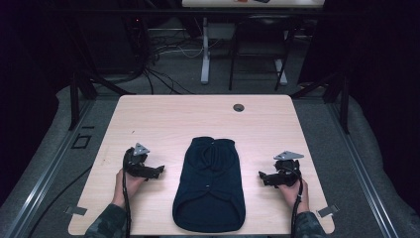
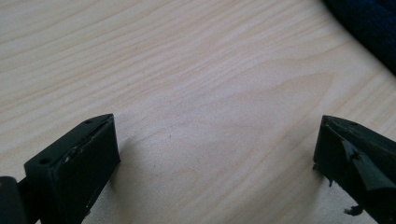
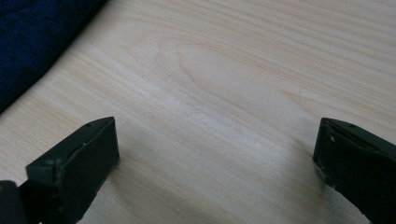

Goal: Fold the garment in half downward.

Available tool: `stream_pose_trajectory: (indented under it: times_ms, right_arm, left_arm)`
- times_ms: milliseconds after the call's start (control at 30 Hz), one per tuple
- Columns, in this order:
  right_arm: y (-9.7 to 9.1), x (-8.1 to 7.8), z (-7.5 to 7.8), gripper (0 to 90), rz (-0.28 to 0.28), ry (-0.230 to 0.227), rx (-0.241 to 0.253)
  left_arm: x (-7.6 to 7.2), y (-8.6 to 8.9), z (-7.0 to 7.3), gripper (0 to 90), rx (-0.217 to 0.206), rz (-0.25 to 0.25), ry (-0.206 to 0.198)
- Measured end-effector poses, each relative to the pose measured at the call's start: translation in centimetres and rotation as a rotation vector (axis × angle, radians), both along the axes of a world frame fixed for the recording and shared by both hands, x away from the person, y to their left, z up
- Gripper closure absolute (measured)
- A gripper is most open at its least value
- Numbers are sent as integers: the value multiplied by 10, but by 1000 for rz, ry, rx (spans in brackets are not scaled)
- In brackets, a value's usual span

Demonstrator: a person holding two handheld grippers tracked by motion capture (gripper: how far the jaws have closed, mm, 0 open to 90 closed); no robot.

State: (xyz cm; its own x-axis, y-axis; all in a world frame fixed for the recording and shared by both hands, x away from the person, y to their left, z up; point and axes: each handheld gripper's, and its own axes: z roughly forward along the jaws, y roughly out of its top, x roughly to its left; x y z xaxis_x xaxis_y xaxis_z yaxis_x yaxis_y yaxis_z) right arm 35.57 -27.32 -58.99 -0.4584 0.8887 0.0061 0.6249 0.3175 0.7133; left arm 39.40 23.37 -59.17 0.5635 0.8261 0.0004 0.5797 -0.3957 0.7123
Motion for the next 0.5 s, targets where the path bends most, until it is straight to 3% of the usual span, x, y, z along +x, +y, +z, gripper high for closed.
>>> stream_pose_trajectory:
  times_ms: [500]
  right_arm:
    - [2,-2,0,0,-23,0,-1]
  left_arm:
    - [2,-1,0,5,-4,-2,0]
